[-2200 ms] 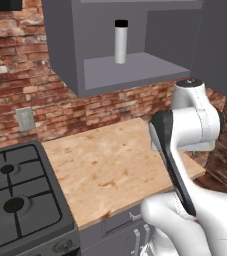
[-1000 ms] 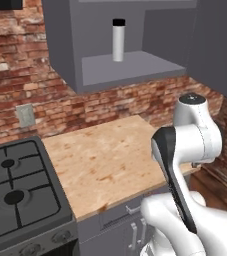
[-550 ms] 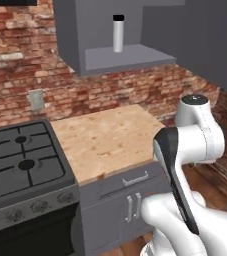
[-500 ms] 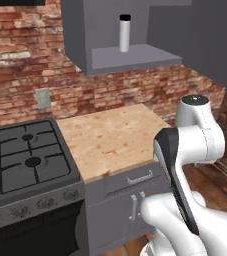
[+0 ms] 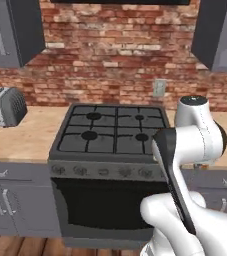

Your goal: Pick the beer, water bottle from the counter and place them in the open cabinet.

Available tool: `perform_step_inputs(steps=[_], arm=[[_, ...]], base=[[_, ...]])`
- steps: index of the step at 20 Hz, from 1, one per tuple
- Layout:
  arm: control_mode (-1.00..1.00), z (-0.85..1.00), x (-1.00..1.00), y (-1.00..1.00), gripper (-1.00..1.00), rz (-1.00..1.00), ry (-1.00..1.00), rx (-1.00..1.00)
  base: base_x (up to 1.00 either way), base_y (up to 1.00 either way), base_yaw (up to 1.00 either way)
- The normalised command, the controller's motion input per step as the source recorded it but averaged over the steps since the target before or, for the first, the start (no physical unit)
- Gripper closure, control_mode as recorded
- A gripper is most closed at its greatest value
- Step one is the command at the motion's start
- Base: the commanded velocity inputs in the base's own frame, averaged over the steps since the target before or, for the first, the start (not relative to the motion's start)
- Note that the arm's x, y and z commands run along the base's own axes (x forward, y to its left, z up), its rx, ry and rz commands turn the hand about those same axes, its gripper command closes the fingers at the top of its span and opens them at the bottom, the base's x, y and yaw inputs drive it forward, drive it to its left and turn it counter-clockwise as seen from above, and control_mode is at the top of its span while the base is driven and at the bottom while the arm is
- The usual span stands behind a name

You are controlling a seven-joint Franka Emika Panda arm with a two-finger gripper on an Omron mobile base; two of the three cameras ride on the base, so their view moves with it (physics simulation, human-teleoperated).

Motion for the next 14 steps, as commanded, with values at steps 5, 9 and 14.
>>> perform_step_inputs(steps=[5, 9, 14], arm=[[1.0, 0.0, 0.0, 0.0, -1.0, 0.0, 0.0, 0.0], [1.0, 0.0, 0.0, 0.0, -1.0, 0.0, 0.0, 0.0], [1.0, 0.0, 0.0, 0.0, -1.0, 0.0, 0.0, 0.0]], base=[[0.01, 0.45, 0.91], [0.0, 0.01, 0.74], [0.13, 0.0, 0.83]])
